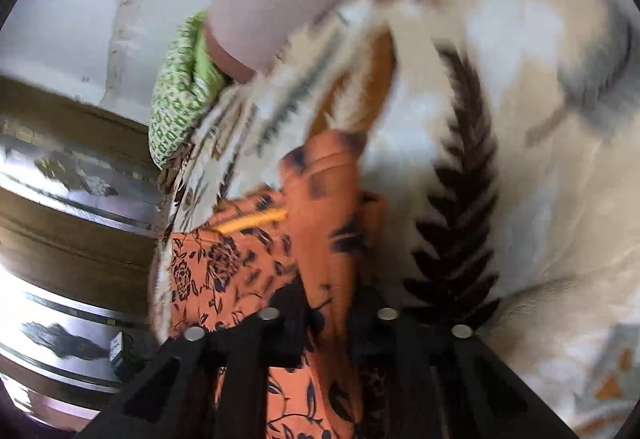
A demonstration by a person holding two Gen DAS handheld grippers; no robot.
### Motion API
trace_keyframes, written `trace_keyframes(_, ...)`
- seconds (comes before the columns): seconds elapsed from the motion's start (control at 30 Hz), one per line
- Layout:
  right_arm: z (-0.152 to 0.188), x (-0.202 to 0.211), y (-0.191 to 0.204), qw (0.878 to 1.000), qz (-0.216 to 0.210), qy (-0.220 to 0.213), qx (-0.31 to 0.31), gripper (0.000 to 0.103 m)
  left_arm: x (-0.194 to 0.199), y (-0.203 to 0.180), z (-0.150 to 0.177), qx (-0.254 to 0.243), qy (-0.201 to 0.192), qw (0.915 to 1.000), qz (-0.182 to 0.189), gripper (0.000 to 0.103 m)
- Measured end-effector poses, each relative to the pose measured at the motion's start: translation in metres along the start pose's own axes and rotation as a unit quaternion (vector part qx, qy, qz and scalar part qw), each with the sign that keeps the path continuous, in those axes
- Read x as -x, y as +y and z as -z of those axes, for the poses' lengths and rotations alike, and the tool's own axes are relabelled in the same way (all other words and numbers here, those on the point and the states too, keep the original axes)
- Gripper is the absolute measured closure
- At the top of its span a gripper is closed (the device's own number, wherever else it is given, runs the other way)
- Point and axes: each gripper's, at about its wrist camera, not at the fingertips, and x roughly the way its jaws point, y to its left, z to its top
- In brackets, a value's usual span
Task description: Fold small clothes
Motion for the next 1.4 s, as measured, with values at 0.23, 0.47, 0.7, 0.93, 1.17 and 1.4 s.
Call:
trace_keyframes(0.23,0.010,-0.020,-0.062,0.995,0.048,0.024,-0.079,0.073,0.000,-0.002,0.001,-0.001,-0.002,1.0000,-0.003,0.024)
trace_keyframes(0.47,0.020,0.033,-0.020,0.995,0.074,-0.056,-0.030,0.052,0.000,-0.001,-0.001,0.001,0.004,1.0000,0.000,0.024)
trace_keyframes(0.7,0.050,0.025,0.022,0.990,0.127,-0.037,0.039,0.044,0.034,0.032,-0.014,0.062,0.009,0.9976,0.030,0.024)
trace_keyframes(0.93,0.096,-0.006,0.091,0.995,0.043,-0.021,0.082,0.041,0.076,0.144,0.021,0.205,0.015,0.9781,0.032,0.024)
trace_keyframes(1.17,0.113,-0.053,0.084,0.999,0.016,0.027,0.039,0.041,0.059,0.200,0.057,0.331,0.078,0.9263,0.162,0.025)
trace_keyframes(1.4,0.109,-0.053,0.066,0.999,-0.028,0.041,-0.019,0.040,0.036,0.214,0.064,0.384,0.107,0.8960,0.196,0.031)
